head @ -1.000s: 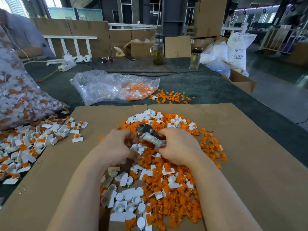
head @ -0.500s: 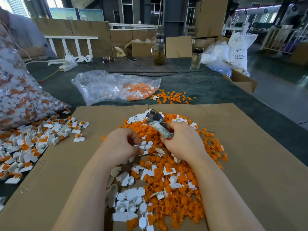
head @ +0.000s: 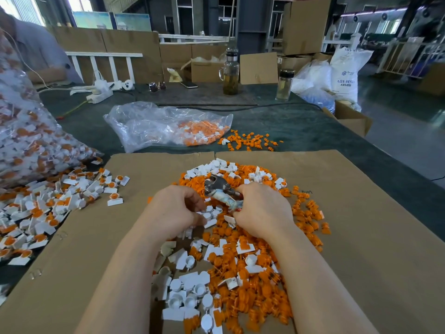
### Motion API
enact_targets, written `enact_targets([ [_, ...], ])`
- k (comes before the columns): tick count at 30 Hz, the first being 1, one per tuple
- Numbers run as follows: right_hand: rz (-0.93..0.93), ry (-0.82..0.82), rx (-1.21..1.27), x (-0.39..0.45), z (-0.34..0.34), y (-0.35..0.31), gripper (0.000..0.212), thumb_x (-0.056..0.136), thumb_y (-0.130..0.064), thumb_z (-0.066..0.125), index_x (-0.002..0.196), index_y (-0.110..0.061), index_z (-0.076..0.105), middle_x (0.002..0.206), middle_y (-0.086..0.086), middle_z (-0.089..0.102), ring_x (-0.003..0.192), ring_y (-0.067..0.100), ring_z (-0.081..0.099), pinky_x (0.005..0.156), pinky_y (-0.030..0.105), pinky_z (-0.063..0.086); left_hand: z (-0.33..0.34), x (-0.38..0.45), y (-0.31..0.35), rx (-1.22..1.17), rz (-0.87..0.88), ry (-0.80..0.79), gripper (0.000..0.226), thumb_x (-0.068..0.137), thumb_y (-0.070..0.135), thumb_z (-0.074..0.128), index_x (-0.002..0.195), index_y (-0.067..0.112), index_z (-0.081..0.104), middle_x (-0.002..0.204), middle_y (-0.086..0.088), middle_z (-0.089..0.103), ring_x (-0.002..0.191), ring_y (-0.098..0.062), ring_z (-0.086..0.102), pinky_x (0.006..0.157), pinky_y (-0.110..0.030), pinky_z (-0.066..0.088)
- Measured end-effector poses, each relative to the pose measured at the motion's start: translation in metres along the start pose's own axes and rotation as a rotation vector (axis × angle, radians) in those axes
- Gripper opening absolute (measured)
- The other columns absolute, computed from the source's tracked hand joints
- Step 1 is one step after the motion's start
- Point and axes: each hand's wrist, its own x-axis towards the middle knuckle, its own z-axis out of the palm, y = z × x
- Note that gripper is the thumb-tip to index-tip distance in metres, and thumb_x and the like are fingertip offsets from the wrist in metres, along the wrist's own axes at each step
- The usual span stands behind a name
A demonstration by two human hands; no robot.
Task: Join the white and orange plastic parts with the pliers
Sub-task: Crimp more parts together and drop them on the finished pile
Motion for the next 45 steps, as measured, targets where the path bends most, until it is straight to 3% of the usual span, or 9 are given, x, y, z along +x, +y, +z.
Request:
enact_targets([
  [7, 0.034, 0.035, 0.078, -0.001, -0.002, 0.002, 0.022, 0.085, -0.041, 0.064, 0.102, -0.028, 0.059, 0.085, -0.011, 0.052, 0.072, 0.011, 0.050, 0.047, 0.023, 0.035, -0.006, -0.006, 0.002, -0.389, -0.047, 0.056, 0.002, 0.085, 0.031, 0.074, 0.086, 0.033, 0.074, 0.076, 0.012, 0.074, 0.064, 0.003, 0.066, 0.057, -0.013, 0.045],
  [12, 0.103, 0.079, 0.281, 0.003, -0.008, 0.008, 0.026, 0.088, -0.052, 0.060, 0.096, -0.029, 0.051, 0.084, -0.012, 0.053, 0.074, 0.008, 0.052, 0.052, 0.022, 0.037, -0.008, -0.009, 0.012, -0.931, -0.171, -0.043, 0.016, 0.083, 0.011, 0.074, 0.099, 0.011, 0.075, 0.086, -0.010, 0.077, 0.072, -0.013, 0.073, 0.064, -0.021, 0.058],
  [17, 0.119, 0.114, 0.409, 0.002, -0.012, 0.006, 0.029, 0.085, -0.051, 0.065, 0.094, -0.027, 0.052, 0.088, -0.010, 0.057, 0.081, 0.012, 0.057, 0.059, 0.026, 0.041, -0.004, -0.008, 0.019, -1.125, -0.206, -0.071, 0.019, 0.090, -0.001, 0.064, 0.108, 0.003, 0.066, 0.092, -0.019, 0.075, 0.081, -0.021, 0.075, 0.063, -0.023, 0.059],
  [22, 0.082, 0.118, 0.616, 0.000, -0.018, 0.003, 0.017, 0.087, -0.040, 0.068, 0.091, -0.026, 0.060, 0.087, -0.011, 0.061, 0.082, 0.009, 0.059, 0.066, 0.028, 0.047, -0.001, -0.008, 0.023, -1.091, -0.186, -0.059, 0.025, 0.092, -0.010, 0.053, 0.098, 0.004, 0.073, 0.094, -0.018, 0.076, 0.087, -0.022, 0.075, 0.068, -0.025, 0.061],
  [25, 0.058, 0.103, 0.693, -0.003, -0.021, 0.001, 0.016, 0.089, -0.029, 0.067, 0.102, -0.020, 0.067, 0.093, -0.007, 0.066, 0.088, 0.011, 0.061, 0.079, 0.036, 0.053, 0.001, -0.008, 0.023, -1.093, -0.175, -0.024, 0.013, 0.088, -0.004, 0.065, 0.096, 0.005, 0.069, 0.090, -0.016, 0.076, 0.084, -0.022, 0.076, 0.071, -0.027, 0.062],
  [29, 0.033, 0.150, 0.722, -0.003, -0.024, -0.003, 0.021, 0.088, -0.024, 0.068, 0.109, -0.018, 0.067, 0.100, -0.007, 0.067, 0.095, 0.011, 0.062, 0.085, 0.042, 0.054, 0.002, -0.007, 0.024, -1.029, -0.134, 0.101, 0.014, 0.080, 0.002, 0.076, 0.090, 0.008, 0.070, 0.089, -0.011, 0.077, 0.083, -0.021, 0.075, 0.071, -0.029, 0.061],
  [34, 0.017, 0.224, 0.759, -0.004, -0.024, -0.006, 0.022, 0.087, -0.028, 0.070, 0.108, -0.021, 0.066, 0.094, -0.014, 0.065, 0.089, 0.005, 0.063, 0.081, 0.030, 0.055, 0.008, -0.007, 0.028, -0.982, -0.110, 0.279, 0.012, 0.072, 0.015, 0.085, 0.077, 0.017, 0.074, 0.073, 0.002, 0.074, 0.064, -0.003, 0.067, 0.061, -0.021, 0.052],
  [39, -0.015, 0.257, 0.778, -0.006, -0.024, -0.009, 0.018, 0.086, -0.025, 0.071, 0.104, -0.023, 0.066, 0.088, -0.017, 0.064, 0.083, 0.000, 0.062, 0.072, 0.017, 0.050, 0.011, -0.008, 0.032, -1.035, -0.075, 0.290, 0.012, 0.076, 0.008, 0.082, 0.085, 0.006, 0.074, 0.074, -0.008, 0.075, 0.068, -0.016, 0.072, 0.063, -0.023, 0.060],
  [45, 0.010, 0.289, 0.782, -0.006, -0.025, -0.010, 0.024, 0.086, -0.025, 0.072, 0.108, -0.017, 0.066, 0.096, -0.008, 0.068, 0.090, 0.006, 0.064, 0.082, 0.035, 0.056, 0.013, -0.012, 0.039, -1.018, -0.029, 0.289, 0.010, 0.078, 0.003, 0.079, 0.081, 0.009, 0.072, 0.072, -0.009, 0.075, 0.067, -0.018, 0.074, 0.060, -0.021, 0.058],
])
